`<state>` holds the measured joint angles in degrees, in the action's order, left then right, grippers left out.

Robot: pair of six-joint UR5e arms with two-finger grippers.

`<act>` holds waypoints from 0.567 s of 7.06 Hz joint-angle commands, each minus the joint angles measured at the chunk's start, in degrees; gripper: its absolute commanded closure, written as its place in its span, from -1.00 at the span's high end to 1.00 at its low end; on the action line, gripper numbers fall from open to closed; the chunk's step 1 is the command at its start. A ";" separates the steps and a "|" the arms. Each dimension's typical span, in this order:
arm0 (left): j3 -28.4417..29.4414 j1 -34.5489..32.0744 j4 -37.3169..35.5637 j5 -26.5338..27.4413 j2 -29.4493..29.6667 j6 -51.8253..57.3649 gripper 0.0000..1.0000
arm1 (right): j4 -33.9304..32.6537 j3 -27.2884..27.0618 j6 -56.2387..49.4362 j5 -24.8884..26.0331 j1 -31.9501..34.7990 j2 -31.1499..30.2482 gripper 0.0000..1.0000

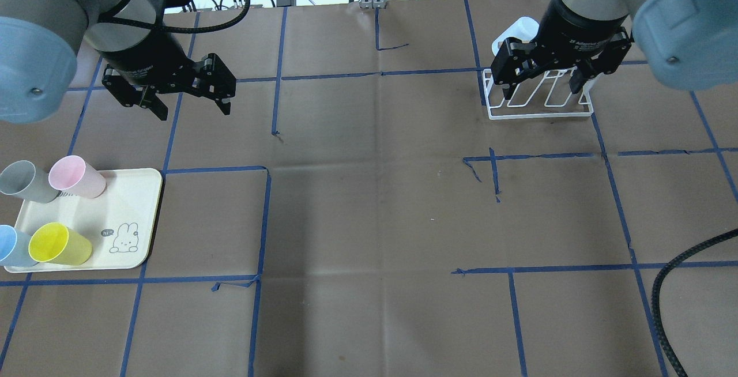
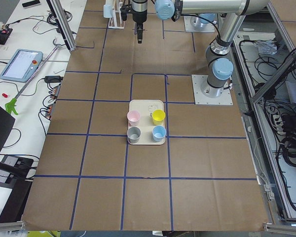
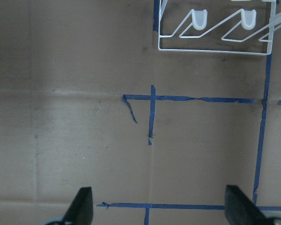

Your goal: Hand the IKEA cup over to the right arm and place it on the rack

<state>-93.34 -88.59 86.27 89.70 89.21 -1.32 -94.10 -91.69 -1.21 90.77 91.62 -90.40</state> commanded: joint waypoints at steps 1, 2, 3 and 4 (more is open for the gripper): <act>0.00 0.00 -0.05 -0.05 -0.09 -0.08 0.99 | -0.03 0.02 -0.02 -0.42 0.49 -0.04 1.00; -0.09 0.00 -0.05 -0.05 -0.09 -0.08 0.99 | -0.03 0.02 -0.02 -0.42 0.40 -0.13 1.00; -0.26 0.00 -0.05 -0.05 -0.18 -0.08 0.99 | 0.23 -0.07 -0.02 -0.42 0.49 -0.30 1.00; -0.35 0.00 -0.05 -0.05 -0.18 -0.08 0.99 | 0.32 -0.33 -0.02 -0.42 0.49 -0.39 1.00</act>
<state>-93.56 -88.59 86.22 89.65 89.07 -1.40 -93.93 -91.79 -1.23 90.36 92.08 -90.66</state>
